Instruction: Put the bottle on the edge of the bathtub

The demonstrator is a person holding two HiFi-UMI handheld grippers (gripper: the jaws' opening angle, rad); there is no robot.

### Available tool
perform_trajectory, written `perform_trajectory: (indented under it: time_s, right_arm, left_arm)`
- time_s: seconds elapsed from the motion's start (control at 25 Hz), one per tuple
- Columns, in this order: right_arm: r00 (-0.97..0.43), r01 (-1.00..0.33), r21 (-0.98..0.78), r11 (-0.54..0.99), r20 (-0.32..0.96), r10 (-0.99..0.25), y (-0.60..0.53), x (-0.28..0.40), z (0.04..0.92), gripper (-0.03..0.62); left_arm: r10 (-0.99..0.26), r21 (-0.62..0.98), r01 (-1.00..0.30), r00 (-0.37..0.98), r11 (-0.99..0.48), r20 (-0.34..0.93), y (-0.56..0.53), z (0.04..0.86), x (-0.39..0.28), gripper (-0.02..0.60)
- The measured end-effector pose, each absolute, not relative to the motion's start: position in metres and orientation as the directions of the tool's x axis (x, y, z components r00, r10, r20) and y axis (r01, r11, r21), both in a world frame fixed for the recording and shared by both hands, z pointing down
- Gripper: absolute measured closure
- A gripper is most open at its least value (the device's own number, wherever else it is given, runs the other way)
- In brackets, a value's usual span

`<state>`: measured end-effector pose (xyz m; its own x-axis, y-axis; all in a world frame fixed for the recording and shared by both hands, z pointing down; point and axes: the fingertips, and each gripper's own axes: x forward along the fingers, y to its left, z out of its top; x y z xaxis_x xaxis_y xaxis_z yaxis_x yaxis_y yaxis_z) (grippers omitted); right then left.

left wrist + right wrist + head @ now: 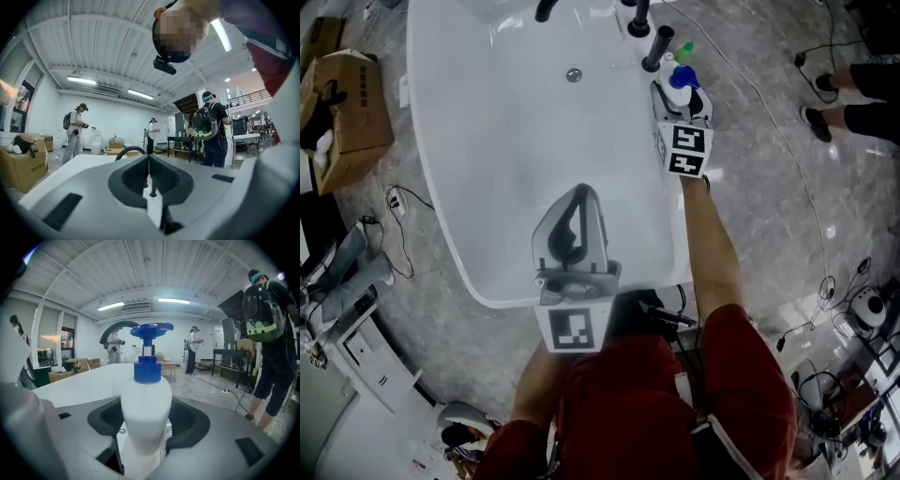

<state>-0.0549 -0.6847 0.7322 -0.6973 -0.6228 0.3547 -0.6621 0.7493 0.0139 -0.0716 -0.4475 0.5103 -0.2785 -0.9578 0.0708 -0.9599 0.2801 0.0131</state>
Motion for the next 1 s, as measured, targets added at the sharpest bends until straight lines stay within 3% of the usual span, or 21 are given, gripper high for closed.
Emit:
perform_trajectory:
  time_s: [0.2, 0.48, 1.0]
  right_arm:
    - [-0.701, -0.650, 0.011, 0.760, 0.378, -0.605, -0.680, -0.056, 0.737, 0.316]
    - [-0.681, -0.650, 0.011, 0.760, 0.434, -0.589, -0.671, -0.049, 0.756, 0.243]
    - [-0.678, -0.676, -0.003, 0.737, 0.395, -0.620, -0.659, -0.032, 0.735, 0.220]
  left_arm:
    - [-0.960, 0.027, -0.962, -0.269, 0.272, 0.077, -0.447, 0.512, -0.068, 0.566]
    - [-0.963, 0.032, -0.965, -0.259, 0.262, 0.076, -0.449, 0.513, -0.062, 0.566]
    - [-0.963, 0.027, -0.963, -0.267, 0.268, 0.044, -0.446, 0.496, -0.061, 0.566]
